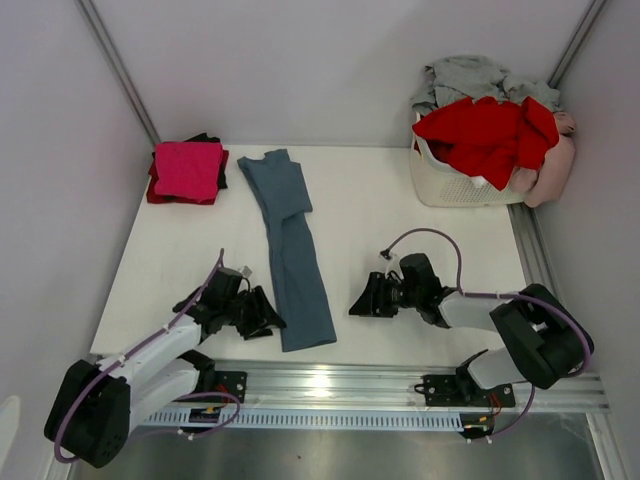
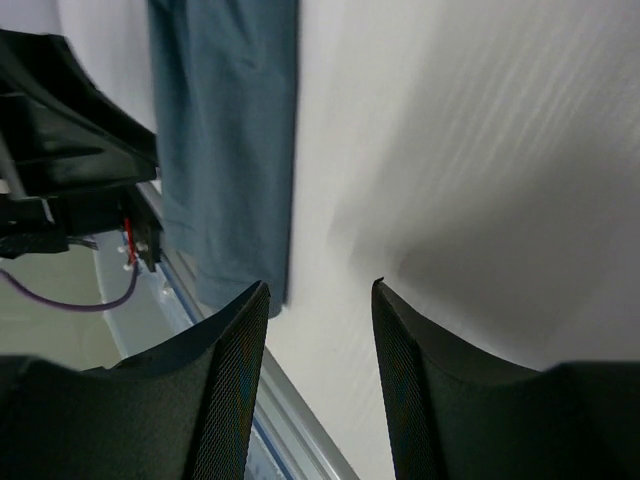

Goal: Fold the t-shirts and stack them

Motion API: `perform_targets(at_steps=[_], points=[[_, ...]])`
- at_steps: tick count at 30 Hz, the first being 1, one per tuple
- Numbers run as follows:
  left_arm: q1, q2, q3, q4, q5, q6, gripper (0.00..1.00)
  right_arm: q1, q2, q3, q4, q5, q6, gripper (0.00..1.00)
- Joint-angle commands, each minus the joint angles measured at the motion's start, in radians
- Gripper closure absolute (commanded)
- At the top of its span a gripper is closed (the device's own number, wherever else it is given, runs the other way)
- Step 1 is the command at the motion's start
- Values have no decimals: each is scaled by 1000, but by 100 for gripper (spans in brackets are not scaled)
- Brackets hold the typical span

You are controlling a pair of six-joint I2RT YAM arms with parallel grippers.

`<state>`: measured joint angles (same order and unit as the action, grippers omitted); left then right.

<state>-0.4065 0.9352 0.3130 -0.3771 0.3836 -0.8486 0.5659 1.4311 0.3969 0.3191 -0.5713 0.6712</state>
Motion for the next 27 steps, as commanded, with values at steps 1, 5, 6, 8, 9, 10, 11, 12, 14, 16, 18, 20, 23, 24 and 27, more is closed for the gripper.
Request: perform_targets(at_steps=[1,5,6,8,9,10,11,12,14,16,18,20,23,24,27], points=[[-38,-39,-70,90,29,-91,48,6,-55,-47,179,-51,57,50],[-107,-143,-147,158,-61,-170,48,8,-32,-92,310,-117,94,50],[-118,-159,-143,153,-115,-184,48,8,-18,-92,323,-133,102,50],[-132,-188,-144,133,-135,-211,48,17,27,-89,395,-192,149,50],[-143,-196,-141,130,-161,-210,48,23,34,-87,415,-194,157,50],[-165,-208,-137,109,-185,-202,48,34,40,-86,420,-190,147,50],[-173,-208,-138,100,-207,-202,48,54,55,-82,420,-176,142,50],[-179,-210,-144,95,-215,-207,48,61,66,-82,425,-177,143,50],[-199,-202,-155,115,-204,-242,47,78,97,-93,478,-197,175,50],[-254,-200,-169,132,-239,-279,48,91,100,-104,495,-191,182,50],[-285,-193,-173,155,-265,-296,47,97,98,-116,489,-180,168,50],[-311,-181,-176,179,-273,-314,47,98,94,-136,488,-173,166,50],[-333,-164,-187,243,-278,-326,47,104,89,-155,483,-157,154,49],[-336,-156,-192,263,-278,-329,46,104,91,-158,483,-156,153,49],[-350,-130,-195,296,-290,-337,46,109,107,-167,498,-148,156,50]])
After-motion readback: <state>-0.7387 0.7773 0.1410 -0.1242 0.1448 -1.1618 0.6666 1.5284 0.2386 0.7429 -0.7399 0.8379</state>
